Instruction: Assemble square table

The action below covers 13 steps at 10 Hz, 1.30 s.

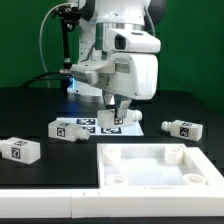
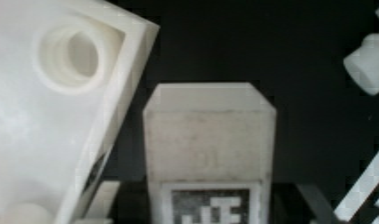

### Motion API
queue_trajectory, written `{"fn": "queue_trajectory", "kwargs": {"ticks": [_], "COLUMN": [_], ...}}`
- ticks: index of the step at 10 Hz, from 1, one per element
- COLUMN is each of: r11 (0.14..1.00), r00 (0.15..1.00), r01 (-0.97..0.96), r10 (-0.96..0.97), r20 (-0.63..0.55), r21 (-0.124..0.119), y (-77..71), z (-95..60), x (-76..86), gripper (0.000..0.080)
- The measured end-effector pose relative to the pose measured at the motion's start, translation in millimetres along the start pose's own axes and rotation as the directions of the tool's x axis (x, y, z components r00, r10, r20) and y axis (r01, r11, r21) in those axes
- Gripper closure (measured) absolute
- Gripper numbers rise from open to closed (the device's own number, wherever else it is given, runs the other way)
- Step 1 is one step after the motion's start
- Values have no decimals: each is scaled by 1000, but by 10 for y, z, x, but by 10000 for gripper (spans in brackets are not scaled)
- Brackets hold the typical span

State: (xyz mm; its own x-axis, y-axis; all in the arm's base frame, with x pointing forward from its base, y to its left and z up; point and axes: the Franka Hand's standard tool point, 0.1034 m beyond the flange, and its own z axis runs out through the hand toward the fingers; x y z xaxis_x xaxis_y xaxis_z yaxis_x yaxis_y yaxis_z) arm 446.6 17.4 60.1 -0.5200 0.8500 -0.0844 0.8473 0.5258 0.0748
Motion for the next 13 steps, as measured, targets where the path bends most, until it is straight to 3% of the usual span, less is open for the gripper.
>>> {"fn": "queue_trajectory", "kwargs": {"ticks": [2, 3, 4, 6, 8, 12, 13], "r11": [973, 961, 948, 899, 893, 895, 897], "r00": [972, 960, 947, 899, 891, 893, 895], "r01": [231, 276, 318, 437, 450, 446, 442], "r10": [-231, -275, -316, -436, -448, -445, -441], "r20": [-33, -45, -54, -48, -71, -66, -67], "r21": [19, 17, 27, 24, 16, -1, 1], "y": [-170, -210, -265, -272, -316, -270, -276], "z": [181, 246, 279, 276, 384, 390, 394], "x": [325, 380, 339, 339, 493, 499, 498], "gripper": [520, 520, 520, 520, 520, 520, 445]}}
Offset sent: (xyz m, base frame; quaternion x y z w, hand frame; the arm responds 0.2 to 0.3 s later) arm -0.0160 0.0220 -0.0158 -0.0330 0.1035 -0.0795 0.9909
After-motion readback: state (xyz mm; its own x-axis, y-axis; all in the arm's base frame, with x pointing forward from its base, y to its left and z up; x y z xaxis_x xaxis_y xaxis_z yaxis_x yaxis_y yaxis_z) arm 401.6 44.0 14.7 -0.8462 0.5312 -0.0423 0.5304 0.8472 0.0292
